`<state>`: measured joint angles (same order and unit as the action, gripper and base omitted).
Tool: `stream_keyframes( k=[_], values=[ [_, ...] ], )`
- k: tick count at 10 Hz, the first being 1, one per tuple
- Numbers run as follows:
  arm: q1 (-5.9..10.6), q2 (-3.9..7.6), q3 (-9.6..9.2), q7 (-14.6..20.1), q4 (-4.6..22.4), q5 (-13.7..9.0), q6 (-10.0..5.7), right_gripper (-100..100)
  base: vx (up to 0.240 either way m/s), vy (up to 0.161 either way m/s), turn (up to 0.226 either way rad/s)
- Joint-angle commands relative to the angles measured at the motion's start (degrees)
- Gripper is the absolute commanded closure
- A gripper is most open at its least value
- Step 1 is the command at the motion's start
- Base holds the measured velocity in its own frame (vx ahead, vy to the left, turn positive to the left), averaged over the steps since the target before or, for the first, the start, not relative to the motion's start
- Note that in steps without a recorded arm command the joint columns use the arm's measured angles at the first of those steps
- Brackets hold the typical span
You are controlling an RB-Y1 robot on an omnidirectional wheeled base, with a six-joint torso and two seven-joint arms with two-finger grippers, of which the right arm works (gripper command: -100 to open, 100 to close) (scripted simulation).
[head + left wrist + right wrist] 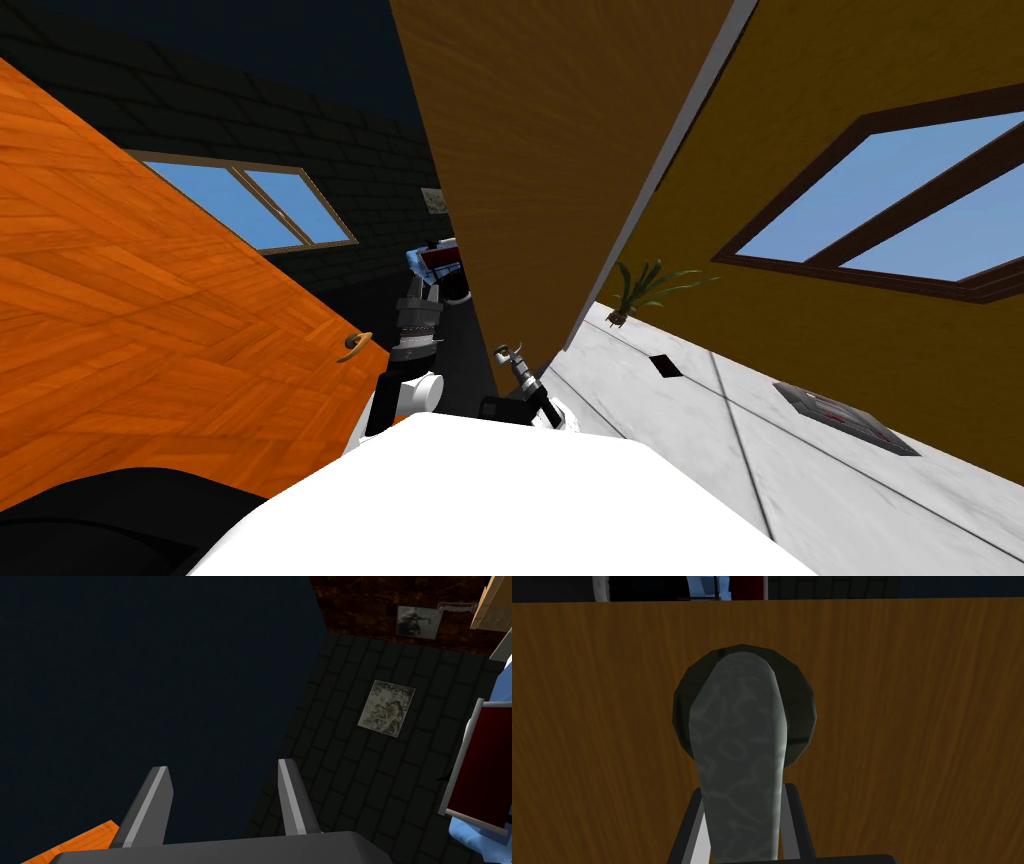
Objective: Push the door open
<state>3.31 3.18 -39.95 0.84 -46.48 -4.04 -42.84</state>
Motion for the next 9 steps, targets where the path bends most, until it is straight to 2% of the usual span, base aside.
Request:
stream_keyframes(
  k=[1,2,3,9],
  values=[
    [-0.09,0.0,-0.07,0.02,-0.04,0.02,-0.13,100,-0.006,-0.005,0.001],
    [-0.09,0.0,-0.07,0.02,-0.04,0.02,-0.13,100,0.0,0.0,0.0],
    [0.09,0.21,0.98,-0.28,0.23,-0.2,-0.06,100,0.061,0.113,-0.032],
    [0.48,0.55,5.11,-1.45,1.25,-1.03,-0.27,100,0.123,0.163,-0.046]
  ],
)
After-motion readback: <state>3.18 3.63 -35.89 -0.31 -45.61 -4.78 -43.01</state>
